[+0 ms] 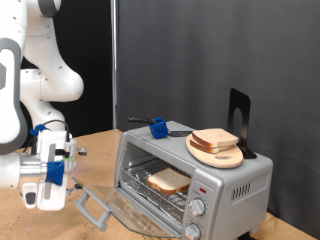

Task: Make a piece of toast with the oven

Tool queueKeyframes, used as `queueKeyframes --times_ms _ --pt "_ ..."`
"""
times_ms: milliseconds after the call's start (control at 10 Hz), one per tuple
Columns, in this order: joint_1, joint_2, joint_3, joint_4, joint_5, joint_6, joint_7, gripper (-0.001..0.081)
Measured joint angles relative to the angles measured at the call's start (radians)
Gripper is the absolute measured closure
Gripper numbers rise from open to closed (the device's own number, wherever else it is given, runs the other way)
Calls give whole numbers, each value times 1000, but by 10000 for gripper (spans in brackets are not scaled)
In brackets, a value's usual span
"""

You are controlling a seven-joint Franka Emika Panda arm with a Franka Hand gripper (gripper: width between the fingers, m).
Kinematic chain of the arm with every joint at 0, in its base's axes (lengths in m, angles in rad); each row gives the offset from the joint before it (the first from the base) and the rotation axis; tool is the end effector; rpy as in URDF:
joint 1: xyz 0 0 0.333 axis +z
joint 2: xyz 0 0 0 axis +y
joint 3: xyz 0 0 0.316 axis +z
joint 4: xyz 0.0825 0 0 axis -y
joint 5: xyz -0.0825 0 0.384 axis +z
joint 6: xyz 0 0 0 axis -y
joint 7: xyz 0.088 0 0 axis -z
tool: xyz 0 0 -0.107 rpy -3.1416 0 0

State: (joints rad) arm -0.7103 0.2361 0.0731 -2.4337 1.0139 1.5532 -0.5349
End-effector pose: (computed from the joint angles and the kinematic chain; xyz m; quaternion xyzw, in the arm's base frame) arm 0.3694 -0.1572 0.2154 -0.7242 0.2840 0.1530 0.6095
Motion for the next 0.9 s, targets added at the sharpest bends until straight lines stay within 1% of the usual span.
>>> queueKeyframes --times_ms 200,500,700,900 --pt "2 -46 9 -14 40 -32 17 124" --pt "13 -119 39 -43 101 -35 66 124" --pt "18 -156 59 -59 132 -37 75 124" --pt "21 -189 78 -74 162 -57 76 124"
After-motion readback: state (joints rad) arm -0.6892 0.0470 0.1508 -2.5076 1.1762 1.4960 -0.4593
